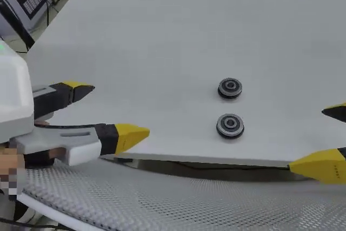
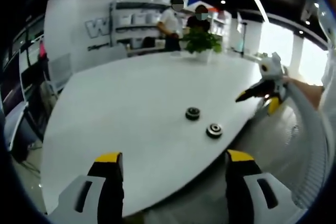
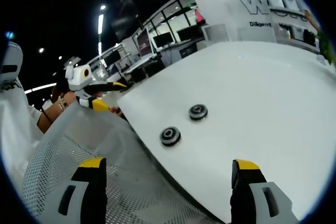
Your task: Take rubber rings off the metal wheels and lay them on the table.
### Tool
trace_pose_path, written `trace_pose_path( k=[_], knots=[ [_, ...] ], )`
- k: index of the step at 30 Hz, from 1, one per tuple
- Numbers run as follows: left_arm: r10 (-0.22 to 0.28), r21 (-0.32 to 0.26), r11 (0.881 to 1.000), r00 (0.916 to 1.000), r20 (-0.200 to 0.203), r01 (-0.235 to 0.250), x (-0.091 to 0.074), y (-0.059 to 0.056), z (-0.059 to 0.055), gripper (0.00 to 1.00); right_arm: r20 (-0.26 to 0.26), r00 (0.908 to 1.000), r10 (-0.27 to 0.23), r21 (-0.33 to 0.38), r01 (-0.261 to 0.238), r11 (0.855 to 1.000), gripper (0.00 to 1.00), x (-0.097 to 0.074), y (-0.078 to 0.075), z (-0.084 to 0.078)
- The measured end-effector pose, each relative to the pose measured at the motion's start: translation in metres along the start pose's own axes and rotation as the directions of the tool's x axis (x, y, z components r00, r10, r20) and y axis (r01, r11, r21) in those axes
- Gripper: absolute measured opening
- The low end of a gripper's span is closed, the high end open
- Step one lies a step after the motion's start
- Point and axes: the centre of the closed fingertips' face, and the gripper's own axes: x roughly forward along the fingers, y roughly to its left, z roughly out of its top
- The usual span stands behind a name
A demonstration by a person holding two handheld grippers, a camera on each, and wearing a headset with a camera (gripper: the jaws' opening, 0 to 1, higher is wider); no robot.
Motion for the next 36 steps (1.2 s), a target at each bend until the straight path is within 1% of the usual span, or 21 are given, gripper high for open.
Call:
trace_pose_path(
  k=[2,3,4,6,9,11,12,13,14,15,18,20,22,24,25,26,29,30,33,34,36],
  knots=[
    [-0.009,0.004,1.000,0.9999,-0.010,0.009,0.000,-0.001,-0.001,0.84,0.021,0.9997,-0.009,-0.001,0.009,1.000,0.98,-0.001,-0.003,0.003],
    [-0.020,0.011,1.000,0.9997,-0.014,0.021,0.000,-0.003,-0.001,0.85,0.026,0.9995,-0.019,0.000,0.019,1.000,0.97,-0.002,-0.005,0.003],
    [-0.028,0.012,1.000,0.9995,-0.014,0.028,0.001,-0.004,-0.001,0.86,0.032,0.9988,-0.035,0.005,0.035,0.999,0.97,-0.002,-0.009,0.004],
    [-0.040,0.014,0.999,0.9992,-0.011,0.040,0.000,-0.006,0.000,0.87,0.033,0.9984,-0.046,0.006,0.046,0.999,0.97,-0.003,-0.011,0.004],
    [-0.051,0.017,0.999,0.9986,-0.014,0.051,-0.001,-0.007,0.000,0.88,0.033,0.9977,-0.059,-0.027,0.060,0.998,0.94,-0.005,-0.013,0.004],
    [-0.071,0.036,0.997,0.9969,-0.034,0.072,-0.001,-0.009,0.000,0.88,0.040,0.9970,-0.067,-0.045,0.069,0.997,0.91,-0.006,-0.015,0.006],
    [-0.088,0.067,0.993,0.9942,-0.061,0.092,-0.001,-0.011,-0.002,0.88,0.046,0.9965,-0.070,-0.049,0.072,0.996,0.90,-0.007,-0.015,0.007],
    [-0.090,0.094,0.991,0.9923,-0.085,0.098,-0.001,-0.010,-0.004,0.88,0.050,0.9961,-0.073,-0.054,0.075,0.996,0.90,-0.007,-0.016,0.008],
    [-0.081,0.125,0.988,0.9918,-0.099,0.093,-0.001,-0.009,-0.003,0.88,0.050,0.9961,-0.073,-0.055,0.076,0.996,0.88,-0.007,-0.017,0.008],
    [-0.081,0.139,0.986,0.9916,-0.101,0.094,-0.001,-0.009,-0.001,0.88,0.049,0.9961,-0.074,-0.061,0.077,0.995,0.88,-0.007,-0.017,0.008],
    [-0.117,0.151,0.980,0.9880,-0.101,0.132,0.002,-0.015,0.008,0.89,0.044,0.9966,-0.070,-0.066,0.073,0.995,0.87,-0.008,-0.017,0.007],
    [-0.130,0.177,0.973,0.9861,-0.104,0.147,0.004,-0.018,0.015,0.88,0.043,0.9967,-0.069,-0.075,0.072,0.995,0.86,-0.008,-0.018,0.007],
    [-0.133,0.209,0.965,0.9831,-0.125,0.158,0.006,-0.018,0.016,0.88,0.046,0.9964,-0.071,-0.085,0.075,0.994,0.84,-0.008,-0.020,0.007],
    [-0.139,0.218,0.962,0.9820,-0.128,0.164,0.009,-0.020,0.021,0.87,0.044,0.9965,-0.071,-0.088,0.075,0.993,0.84,-0.007,-0.023,0.007],
    [-0.151,0.222,0.959,0.9807,-0.124,0.176,0.011,-0.023,0.023,0.87,0.041,0.9968,-0.068,-0.088,0.071,0.994,0.83,-0.006,-0.024,0.007],
    [-0.171,0.227,0.954,0.9782,-0.118,0.194,0.013,-0.027,0.027,0.87,0.040,0.9972,-0.064,-0.089,0.067,0.994,0.83,-0.005,-0.025,0.007],
    [-0.198,0.238,0.946,0.9732,-0.117,0.221,0.020,-0.034,0.033,0.86,0.030,0.9986,-0.043,-0.103,0.046,0.994,0.82,-0.001,-0.023,0.008],
    [-0.206,0.248,0.941,0.9712,-0.120,0.230,0.025,-0.036,0.035,0.85,0.027,0.9989,-0.037,-0.109,0.040,0.993,0.82,-0.001,-0.023,0.008],
    [-0.222,0.266,0.931,0.9658,-0.133,0.251,0.036,-0.040,0.038,0.85,0.014,0.9996,-0.025,-0.117,0.027,0.993,0.76,0.003,-0.025,0.006],
    [-0.234,0.272,0.925,0.9619,-0.141,0.265,0.041,-0.042,0.039,0.85,0.013,0.9997,-0.019,-0.118,0.021,0.993,0.75,0.005,-0.026,0.005],
    [-0.249,0.281,0.917,0.9572,-0.148,0.282,0.047,-0.046,0.042,0.84,0.020,0.9997,-0.012,-0.112,0.014,0.994,0.76,0.007,-0.028,0.007]
  ],
)
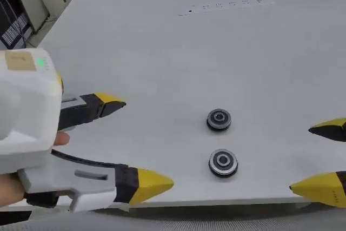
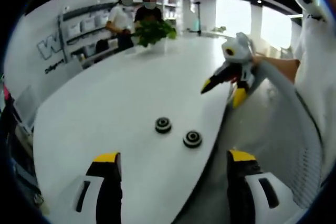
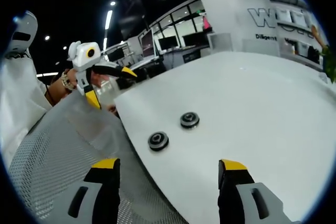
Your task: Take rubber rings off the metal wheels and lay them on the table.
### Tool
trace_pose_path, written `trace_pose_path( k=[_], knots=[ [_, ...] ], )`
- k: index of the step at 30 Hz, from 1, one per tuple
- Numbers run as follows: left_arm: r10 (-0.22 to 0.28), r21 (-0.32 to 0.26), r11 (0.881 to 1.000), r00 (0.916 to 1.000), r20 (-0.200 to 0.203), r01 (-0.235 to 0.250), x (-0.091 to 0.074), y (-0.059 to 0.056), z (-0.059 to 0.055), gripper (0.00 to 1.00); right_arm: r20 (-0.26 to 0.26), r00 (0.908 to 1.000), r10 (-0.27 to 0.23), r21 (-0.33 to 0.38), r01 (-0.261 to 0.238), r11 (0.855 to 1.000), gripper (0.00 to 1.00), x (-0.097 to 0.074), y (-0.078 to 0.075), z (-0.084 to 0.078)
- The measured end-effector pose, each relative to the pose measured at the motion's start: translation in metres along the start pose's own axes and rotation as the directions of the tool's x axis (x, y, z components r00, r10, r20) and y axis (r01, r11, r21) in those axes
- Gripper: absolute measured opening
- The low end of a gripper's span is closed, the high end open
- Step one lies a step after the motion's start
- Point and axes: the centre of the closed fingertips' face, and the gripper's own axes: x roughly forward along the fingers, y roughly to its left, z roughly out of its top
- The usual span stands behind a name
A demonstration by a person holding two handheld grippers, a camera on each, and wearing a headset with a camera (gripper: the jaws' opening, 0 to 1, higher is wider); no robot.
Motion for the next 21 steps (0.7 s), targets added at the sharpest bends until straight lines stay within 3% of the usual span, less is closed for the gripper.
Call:
trace_pose_path(
  k=[6,9,14,19,21],
  knots=[
    [-0.062,0.052,0.997,0.9981,0.003,0.062,0.023,-0.002,0.012,0.80,0.010,0.9994,0.034,-0.003,-0.034,0.999,0.73,0.010,-0.003,0.004],
    [-0.121,0.057,0.991,0.9925,-0.018,0.122,0.033,-0.008,0.012,0.81,-0.012,0.9981,0.061,-0.007,-0.061,0.998,0.73,0.017,-0.004,0.002],
    [-0.166,0.083,0.982,0.9856,-0.034,0.168,0.048,-0.013,0.011,0.80,-0.010,0.9963,0.086,-0.023,-0.086,0.996,0.70,0.025,-0.004,0.005],
    [-0.208,0.090,0.974,0.9781,0.000,0.207,0.061,-0.018,0.015,0.75,0.003,0.9937,0.112,-0.058,-0.112,0.992,0.64,0.033,-0.001,0.011],
    [-0.217,0.098,0.971,0.9762,-0.003,0.216,0.066,-0.020,0.014,0.73,-0.011,0.9912,0.132,-0.080,-0.132,0.988,0.61,0.037,0.003,0.012]
  ],
)
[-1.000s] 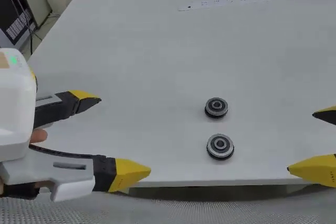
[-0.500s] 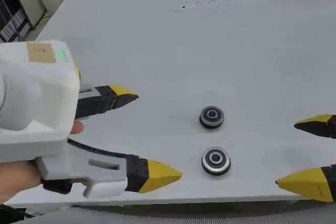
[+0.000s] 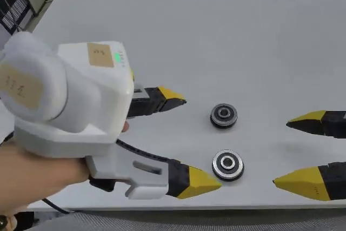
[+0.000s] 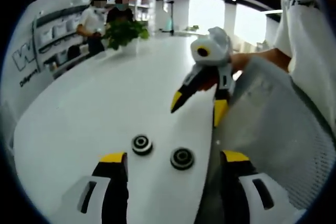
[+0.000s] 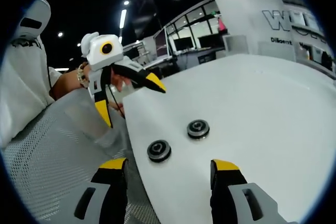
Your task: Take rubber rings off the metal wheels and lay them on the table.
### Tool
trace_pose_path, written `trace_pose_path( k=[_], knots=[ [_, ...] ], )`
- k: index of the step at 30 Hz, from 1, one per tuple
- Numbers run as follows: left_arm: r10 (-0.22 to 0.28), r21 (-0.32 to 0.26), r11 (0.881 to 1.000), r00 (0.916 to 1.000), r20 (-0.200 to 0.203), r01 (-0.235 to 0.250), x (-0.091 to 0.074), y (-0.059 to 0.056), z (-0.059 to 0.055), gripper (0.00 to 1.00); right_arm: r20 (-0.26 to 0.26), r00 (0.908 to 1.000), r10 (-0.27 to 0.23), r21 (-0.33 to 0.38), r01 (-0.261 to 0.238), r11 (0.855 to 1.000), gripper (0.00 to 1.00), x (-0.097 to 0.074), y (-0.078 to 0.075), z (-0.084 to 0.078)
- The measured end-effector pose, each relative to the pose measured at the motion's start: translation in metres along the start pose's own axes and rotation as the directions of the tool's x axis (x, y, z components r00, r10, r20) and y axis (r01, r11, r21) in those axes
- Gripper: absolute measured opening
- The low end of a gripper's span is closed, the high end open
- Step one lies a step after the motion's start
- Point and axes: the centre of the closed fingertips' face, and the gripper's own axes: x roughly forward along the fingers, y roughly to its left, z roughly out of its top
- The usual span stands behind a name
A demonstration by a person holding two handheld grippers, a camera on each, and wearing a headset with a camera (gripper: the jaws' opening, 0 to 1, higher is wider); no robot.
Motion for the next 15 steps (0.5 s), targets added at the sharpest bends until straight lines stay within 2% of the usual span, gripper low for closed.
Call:
trace_pose_path(
  k=[4,8,12,15],
  knots=[
    [-0.041,0.037,0.998,0.9991,-0.009,0.041,0.009,-0.006,0.002,0.71,-0.020,0.9992,0.034,-0.047,-0.035,0.998,0.57,0.007,0.006,0.001],
    [-0.068,0.097,0.993,0.9977,-0.003,0.068,0.020,-0.010,0.006,0.64,-0.047,0.9966,0.067,-0.096,-0.072,0.993,0.52,0.016,0.012,0.001],
    [-0.072,0.122,0.990,0.9972,0.020,0.069,0.028,-0.011,0.008,0.55,-0.072,0.9936,0.088,-0.129,-0.096,0.987,0.46,0.024,0.016,0.000],
    [-0.067,0.118,0.991,0.9972,0.033,0.063,0.030,-0.010,0.007,0.51,-0.089,0.9916,0.094,-0.152,-0.107,0.983,0.43,0.029,0.017,-0.002]
  ],
)
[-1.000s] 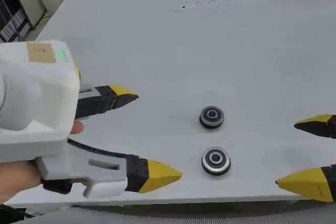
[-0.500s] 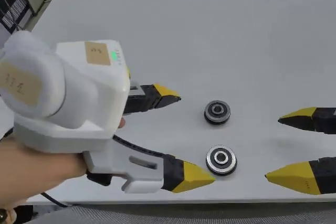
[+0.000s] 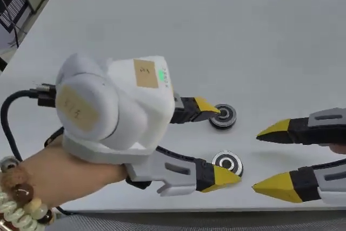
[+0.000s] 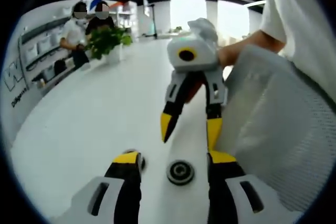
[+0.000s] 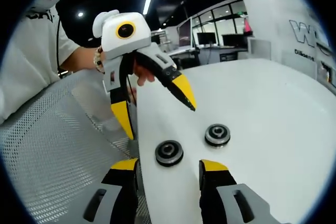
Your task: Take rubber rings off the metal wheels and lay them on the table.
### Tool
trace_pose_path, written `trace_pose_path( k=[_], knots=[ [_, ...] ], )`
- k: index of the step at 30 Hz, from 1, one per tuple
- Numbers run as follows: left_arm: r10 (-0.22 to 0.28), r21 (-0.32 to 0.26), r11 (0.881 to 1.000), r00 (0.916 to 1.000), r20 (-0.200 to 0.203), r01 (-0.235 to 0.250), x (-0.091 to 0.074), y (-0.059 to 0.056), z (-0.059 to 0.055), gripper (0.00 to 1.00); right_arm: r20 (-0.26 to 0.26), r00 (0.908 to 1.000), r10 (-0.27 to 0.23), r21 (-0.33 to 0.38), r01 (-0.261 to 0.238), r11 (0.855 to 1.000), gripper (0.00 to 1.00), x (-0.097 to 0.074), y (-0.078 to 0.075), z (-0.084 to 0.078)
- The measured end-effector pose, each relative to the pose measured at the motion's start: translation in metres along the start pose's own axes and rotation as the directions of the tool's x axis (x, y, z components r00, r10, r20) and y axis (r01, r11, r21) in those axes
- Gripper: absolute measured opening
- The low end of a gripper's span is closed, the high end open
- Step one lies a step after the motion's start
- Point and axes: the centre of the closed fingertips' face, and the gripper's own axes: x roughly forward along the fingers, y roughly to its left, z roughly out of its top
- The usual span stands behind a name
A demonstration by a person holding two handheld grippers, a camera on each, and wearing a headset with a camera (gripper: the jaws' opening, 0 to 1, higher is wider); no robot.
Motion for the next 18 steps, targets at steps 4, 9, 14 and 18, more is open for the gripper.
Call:
trace_pose_path(
  k=[4,9,14,18],
  knots=[
    [-0.008,-0.010,1.000,1.0000,0.004,0.008,0.002,0.000,-0.007,0.46,-0.008,0.9999,0.015,-0.026,-0.015,1.000,0.38,0.006,0.002,0.000],
    [-0.022,-0.053,0.998,0.9998,-0.003,0.022,0.005,0.002,-0.014,0.41,-0.044,0.9986,0.030,-0.059,-0.032,0.998,0.32,0.012,0.001,-0.007],
    [-0.015,-0.116,0.993,0.9998,0.015,0.017,0.012,0.005,-0.017,0.29,-0.053,0.9982,0.028,-0.058,-0.031,0.998,0.28,0.015,-0.002,-0.010],
    [-0.004,-0.080,0.997,1.0000,-0.001,0.004,0.016,0.003,-0.022,0.27,-0.040,0.9991,0.011,-0.044,-0.013,0.999,0.23,0.017,-0.005,-0.009]
  ],
)
